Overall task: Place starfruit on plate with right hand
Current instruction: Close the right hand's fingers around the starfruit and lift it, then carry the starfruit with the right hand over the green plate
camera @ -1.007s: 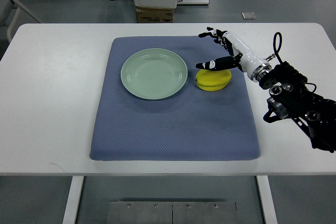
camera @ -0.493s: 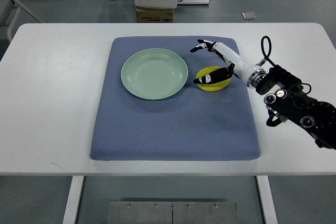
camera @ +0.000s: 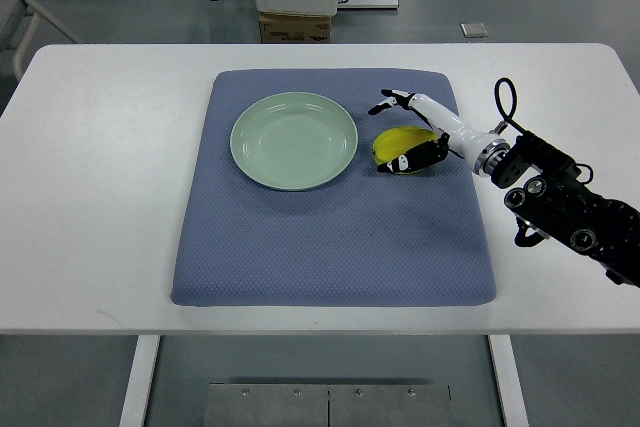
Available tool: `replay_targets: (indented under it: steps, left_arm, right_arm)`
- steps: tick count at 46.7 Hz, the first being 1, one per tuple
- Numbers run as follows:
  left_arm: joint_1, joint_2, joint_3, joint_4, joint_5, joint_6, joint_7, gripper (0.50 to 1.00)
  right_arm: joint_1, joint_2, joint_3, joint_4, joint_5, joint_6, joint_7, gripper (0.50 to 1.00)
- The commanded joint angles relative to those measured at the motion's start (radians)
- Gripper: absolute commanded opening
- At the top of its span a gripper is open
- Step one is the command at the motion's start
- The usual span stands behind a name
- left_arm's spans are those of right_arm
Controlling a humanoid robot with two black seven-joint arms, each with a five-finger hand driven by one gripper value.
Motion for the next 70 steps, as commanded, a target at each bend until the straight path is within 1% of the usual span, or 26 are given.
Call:
replay_targets:
  steps: [1,11,16,21,24,26,27,29,30,32,33,34,49,59,64,70]
  left_arm:
    - [0.000,0.000,0.001,0.000,0.000,0.000,0.000,1.000]
    - [0.000,0.000,0.000,0.000,0.000,0.000,0.000,1.000]
    - [0.000,0.000,0.001,0.000,0.000,0.000,0.000,1.000]
    - [0.000,0.000,0.000,0.000,-0.001,0.000,0.000,1.000]
    - [0.000,0.000,0.000,0.000,0.000,0.000,0.000,1.000]
    - [0.000,0.000,0.000,0.000,0.000,0.000,0.000,1.000]
    - [0.000,0.000,0.000,0.000,-0.001,0.000,0.000,1.000]
    - [0.000,0.000,0.000,0.000,-0.001,0.000,0.000,1.000]
    - [0.000,0.000,0.000,0.000,0.000,0.000,0.000,1.000]
    - [0.000,0.000,0.000,0.000,0.000,0.000,0.000,1.000]
    - [0.000,0.000,0.000,0.000,0.000,0.000,0.000,1.000]
    - [0.000,0.000,0.000,0.000,0.000,0.000,0.000,1.000]
    - [0.000,0.000,0.000,0.000,0.000,0.000,0.000,1.000]
    - [0.000,0.000,0.000,0.000,0.000,0.000,0.000,1.000]
    - [0.000,0.000,0.000,0.000,0.000,0.000,0.000,1.000]
    - [0.000,0.000,0.000,0.000,0.000,0.000,0.000,1.000]
  right_arm:
    - [-0.002,0.001,0.000,-0.013,-0.008,-0.002,0.000,0.973]
    - [0.000,0.002,-0.028,-0.040,-0.022,-0.002,0.010,0.968]
    - [-0.002,0.002,-0.037,-0.041,-0.025,-0.003,0.013,0.941]
    - [-0.002,0.004,-0.040,-0.043,-0.034,-0.003,0.013,0.901]
    - [-0.002,0.004,-0.042,-0.043,-0.034,-0.002,0.013,0.849]
    - [-0.002,0.002,-0.042,-0.044,-0.036,-0.003,0.013,0.797]
    - [-0.002,0.002,-0.043,-0.046,-0.036,-0.002,0.013,0.755]
    - [-0.002,0.002,-0.045,-0.049,-0.037,-0.002,0.011,0.624]
    - [-0.002,0.004,-0.046,-0.050,-0.037,-0.002,0.011,0.586]
    - [-0.002,0.004,-0.049,-0.052,-0.037,-0.002,0.010,0.542]
    - [-0.002,0.004,-0.049,-0.052,-0.037,-0.002,0.010,0.506]
    - [-0.002,0.004,-0.049,-0.052,-0.037,0.000,0.010,0.500]
    - [0.004,0.009,-0.039,-0.061,-0.036,0.000,0.002,0.500]
    - [0.049,0.007,-0.008,-0.060,-0.025,-0.002,0.002,0.500]
    - [0.073,0.016,-0.007,-0.058,-0.020,-0.002,-0.001,0.500]
    - [0.110,0.053,-0.005,-0.058,-0.008,-0.002,-0.021,0.500]
